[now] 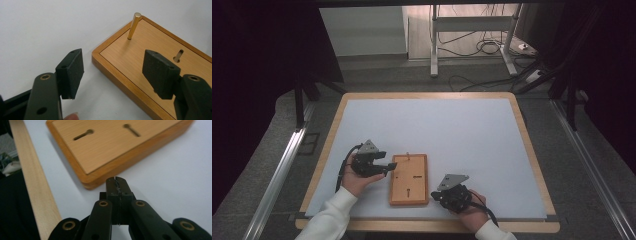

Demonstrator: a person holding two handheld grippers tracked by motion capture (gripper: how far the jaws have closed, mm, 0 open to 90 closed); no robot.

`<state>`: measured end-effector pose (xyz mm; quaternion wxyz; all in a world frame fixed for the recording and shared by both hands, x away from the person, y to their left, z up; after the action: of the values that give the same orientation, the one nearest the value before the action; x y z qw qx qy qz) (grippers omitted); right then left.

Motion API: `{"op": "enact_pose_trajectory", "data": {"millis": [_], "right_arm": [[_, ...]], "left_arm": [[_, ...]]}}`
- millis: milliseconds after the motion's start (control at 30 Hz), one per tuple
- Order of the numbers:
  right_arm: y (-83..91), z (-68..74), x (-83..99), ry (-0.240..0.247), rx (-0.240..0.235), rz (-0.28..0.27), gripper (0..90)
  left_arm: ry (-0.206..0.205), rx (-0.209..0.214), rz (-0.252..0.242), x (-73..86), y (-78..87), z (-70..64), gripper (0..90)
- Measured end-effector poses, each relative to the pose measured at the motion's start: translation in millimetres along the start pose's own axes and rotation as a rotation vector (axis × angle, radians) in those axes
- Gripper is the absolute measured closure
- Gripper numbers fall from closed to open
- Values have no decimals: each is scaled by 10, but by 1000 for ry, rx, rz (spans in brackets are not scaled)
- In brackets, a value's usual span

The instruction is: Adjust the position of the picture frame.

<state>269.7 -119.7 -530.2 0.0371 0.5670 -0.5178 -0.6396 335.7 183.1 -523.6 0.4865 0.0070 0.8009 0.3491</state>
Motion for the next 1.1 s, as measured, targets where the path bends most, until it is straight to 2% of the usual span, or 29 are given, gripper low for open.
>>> {"op": "enact_pose_trajectory", "data": {"millis": [67, 167, 200, 233, 300, 333, 367, 400, 433, 467, 567, 667, 867, 1100], "right_arm": [[68, -108, 46, -31, 30, -19, 900], [165, -229, 118, -48, 69, -33, 900], [165, -229, 118, -48, 69, -33, 900], [235, -310, 176, -69, 99, -41, 900], [291, -400, 241, -96, 118, -41, 866], [291, -400, 241, -96, 118, -41, 866], [308, -449, 273, -108, 127, -39, 829], [320, -503, 309, -129, 137, -36, 753], [324, -565, 350, -163, 157, -28, 606], [328, -587, 367, -183, 174, -25, 570], [340, -617, 386, -203, 191, -33, 480], [342, -622, 376, -207, 201, -43, 428], [314, -604, 363, -206, 191, -56, 378], [296, -599, 352, -190, 184, -49, 364]], "left_arm": [[-4, 0, -2, 0, -4, -7, 336], [-9, 4, 1, -2, -12, -20, 336], [-10, 4, 2, -2, -14, -22, 336], [-10, 4, 2, -3, -14, -25, 336], [-11, 3, 0, -4, -12, -29, 336], [-11, 3, 0, -4, -12, -29, 336], [-11, 1, 0, -3, -15, -30, 336], [-11, 3, 1, -4, -19, -32, 336], [-14, 4, 3, -4, -30, -37, 336], [-17, 5, 5, -4, -35, -40, 335], [-20, 6, 8, -4, -43, -44, 334], [-22, 5, 9, -2, -47, -40, 333], [-26, 6, 6, -4, -48, -45, 333], [-33, 9, 9, -8, -70, -51, 333]]}}
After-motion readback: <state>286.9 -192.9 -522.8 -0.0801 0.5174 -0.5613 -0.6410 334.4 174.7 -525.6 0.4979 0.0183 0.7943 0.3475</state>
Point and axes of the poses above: each handheld gripper's, and its own axes: y roughly backward along the jaws, x roughly out of its underside, z roughly to its left, the point moved 1 cm from there along -y, roughly forward along the jaws, and after that the axes turned 15 degrees about x, right-handed, at the moved point
